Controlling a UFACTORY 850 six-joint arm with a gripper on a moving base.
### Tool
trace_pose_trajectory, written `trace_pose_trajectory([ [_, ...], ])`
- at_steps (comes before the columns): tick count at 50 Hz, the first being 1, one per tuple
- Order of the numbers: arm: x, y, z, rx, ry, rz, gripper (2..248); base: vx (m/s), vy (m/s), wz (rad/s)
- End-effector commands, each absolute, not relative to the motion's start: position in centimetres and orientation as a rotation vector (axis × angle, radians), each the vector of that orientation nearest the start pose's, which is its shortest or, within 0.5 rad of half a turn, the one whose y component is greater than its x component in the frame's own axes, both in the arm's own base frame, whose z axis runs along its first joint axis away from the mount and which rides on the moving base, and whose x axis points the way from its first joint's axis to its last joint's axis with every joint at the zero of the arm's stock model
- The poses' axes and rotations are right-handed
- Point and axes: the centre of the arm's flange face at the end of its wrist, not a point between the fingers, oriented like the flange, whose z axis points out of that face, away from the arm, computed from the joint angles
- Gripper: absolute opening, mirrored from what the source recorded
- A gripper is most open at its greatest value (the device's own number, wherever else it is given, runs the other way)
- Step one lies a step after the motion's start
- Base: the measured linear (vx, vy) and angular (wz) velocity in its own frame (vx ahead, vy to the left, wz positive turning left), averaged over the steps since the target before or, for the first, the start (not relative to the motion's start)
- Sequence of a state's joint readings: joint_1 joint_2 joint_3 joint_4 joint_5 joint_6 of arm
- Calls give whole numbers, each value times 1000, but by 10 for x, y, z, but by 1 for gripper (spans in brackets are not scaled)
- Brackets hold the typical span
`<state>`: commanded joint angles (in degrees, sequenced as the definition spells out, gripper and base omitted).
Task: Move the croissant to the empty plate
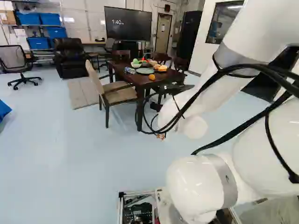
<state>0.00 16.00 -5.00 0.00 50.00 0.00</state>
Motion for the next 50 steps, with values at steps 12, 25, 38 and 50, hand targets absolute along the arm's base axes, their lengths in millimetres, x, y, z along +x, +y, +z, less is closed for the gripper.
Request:
trace_pose_trajectory([
  [12, 270, 0, 366, -2558, 0, -1824, 247, 87, -1, -5],
  [25, 270, 0, 366, -2558, 0, -1824, 247, 141, -1, -10],
  [38, 270, 0, 366, -2558, 0, -1824, 247, 154, -2, -13],
  [50, 270, 0, 366, -2558, 0, -1824, 247, 159, -2, -13],
])
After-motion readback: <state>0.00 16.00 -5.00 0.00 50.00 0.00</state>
